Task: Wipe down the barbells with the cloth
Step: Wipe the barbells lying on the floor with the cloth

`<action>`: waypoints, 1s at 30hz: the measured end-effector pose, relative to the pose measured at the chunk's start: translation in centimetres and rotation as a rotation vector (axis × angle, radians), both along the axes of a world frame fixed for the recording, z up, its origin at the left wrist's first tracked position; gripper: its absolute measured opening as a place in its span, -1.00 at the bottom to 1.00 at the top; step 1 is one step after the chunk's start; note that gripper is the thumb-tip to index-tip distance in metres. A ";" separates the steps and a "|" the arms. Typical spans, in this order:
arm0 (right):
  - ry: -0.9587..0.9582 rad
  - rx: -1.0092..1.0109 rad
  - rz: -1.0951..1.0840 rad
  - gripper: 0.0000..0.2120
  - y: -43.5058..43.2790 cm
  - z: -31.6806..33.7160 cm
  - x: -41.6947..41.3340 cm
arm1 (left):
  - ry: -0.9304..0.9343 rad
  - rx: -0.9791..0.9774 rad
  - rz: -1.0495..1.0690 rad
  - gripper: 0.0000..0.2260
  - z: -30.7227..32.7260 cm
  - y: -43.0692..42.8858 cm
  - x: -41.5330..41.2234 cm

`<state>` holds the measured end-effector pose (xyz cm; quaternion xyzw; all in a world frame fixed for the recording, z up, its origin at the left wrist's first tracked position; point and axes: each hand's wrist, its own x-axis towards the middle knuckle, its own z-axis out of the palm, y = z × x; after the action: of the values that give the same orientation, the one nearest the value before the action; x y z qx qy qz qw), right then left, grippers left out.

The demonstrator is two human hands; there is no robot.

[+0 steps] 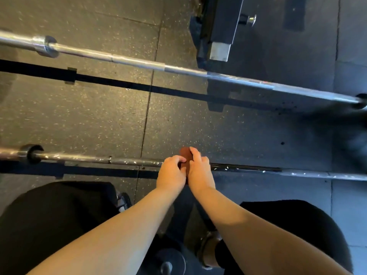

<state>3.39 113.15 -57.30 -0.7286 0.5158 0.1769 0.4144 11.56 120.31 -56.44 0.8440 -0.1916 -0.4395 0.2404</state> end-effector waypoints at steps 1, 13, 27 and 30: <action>0.059 -0.093 0.117 -0.49 0.0 -1.9 0.2 | -0.059 -0.008 -0.040 -0.79 -1.7 -0.1 -0.1; -0.061 -0.629 0.329 -0.65 2.6 -10.9 -2.0 | -0.556 -0.065 -0.309 -0.79 -9.2 2.9 -2.4; 0.038 -0.601 0.179 -0.55 2.6 -9.7 -1.6 | -0.508 -0.302 -0.526 -0.57 -10.1 2.9 -1.7; -0.075 -0.578 0.357 -0.34 4.7 -9.7 -1.8 | -0.603 -0.263 -0.568 -0.55 -10.3 4.8 -1.2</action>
<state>1.61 117.84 -66.98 -0.9006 0.3935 0.0664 0.1720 10.40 125.10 -66.76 0.8105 -0.5323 -0.1939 0.1487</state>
